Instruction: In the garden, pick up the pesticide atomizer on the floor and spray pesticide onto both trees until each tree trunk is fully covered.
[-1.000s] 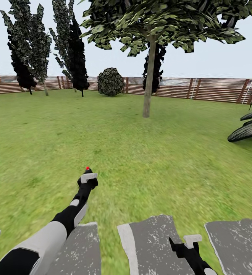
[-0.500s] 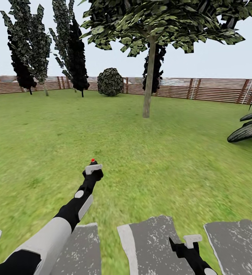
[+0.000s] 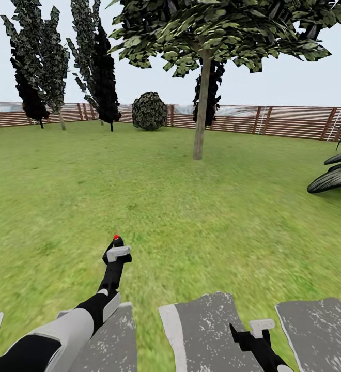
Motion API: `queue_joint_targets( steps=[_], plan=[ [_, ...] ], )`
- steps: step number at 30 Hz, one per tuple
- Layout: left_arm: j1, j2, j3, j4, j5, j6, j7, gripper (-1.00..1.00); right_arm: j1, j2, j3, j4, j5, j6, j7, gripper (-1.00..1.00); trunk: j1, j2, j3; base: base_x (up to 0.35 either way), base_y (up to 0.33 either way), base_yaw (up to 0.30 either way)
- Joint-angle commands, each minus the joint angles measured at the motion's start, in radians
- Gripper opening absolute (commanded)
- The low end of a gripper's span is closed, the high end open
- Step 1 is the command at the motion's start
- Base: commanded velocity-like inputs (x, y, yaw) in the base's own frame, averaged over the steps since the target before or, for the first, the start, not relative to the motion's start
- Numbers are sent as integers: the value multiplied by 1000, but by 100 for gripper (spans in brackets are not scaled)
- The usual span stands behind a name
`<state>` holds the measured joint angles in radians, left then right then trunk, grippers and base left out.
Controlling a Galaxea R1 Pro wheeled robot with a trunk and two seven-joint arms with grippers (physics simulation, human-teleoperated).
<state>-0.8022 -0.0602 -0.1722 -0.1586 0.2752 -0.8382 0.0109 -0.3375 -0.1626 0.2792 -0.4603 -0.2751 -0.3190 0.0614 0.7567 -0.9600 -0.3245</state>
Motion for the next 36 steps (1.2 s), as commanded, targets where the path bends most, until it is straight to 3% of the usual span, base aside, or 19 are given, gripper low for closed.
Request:
queue_joint_targets(
  steps=[1, 22, 25, 36],
  plan=[
    [0, 0, 0, 0, -1, 0, 0, -100, 0, 0, 0, 0, 0, 0, 0, 100, 0, 0, 0, 0, 0, 0],
    [0, -3, -3, 2, -1, 2, 0, -100, 0, 0, 0, 0, 0, 1, 0, 100, 0, 0, 0, 0, 0, 0],
    [17, -20, 4, -15, -5, -11, 1, -100, 10, 2, 4, -12, 9, -6, 2, 100, 0, 0, 0, 0, 0, 0],
    [44, -20, 4, -75, -5, -11, 1, -100, 10, 2, 4, -12, 9, -6, 2, 100, 0, 0, 0, 0, 0, 0]
  ],
)
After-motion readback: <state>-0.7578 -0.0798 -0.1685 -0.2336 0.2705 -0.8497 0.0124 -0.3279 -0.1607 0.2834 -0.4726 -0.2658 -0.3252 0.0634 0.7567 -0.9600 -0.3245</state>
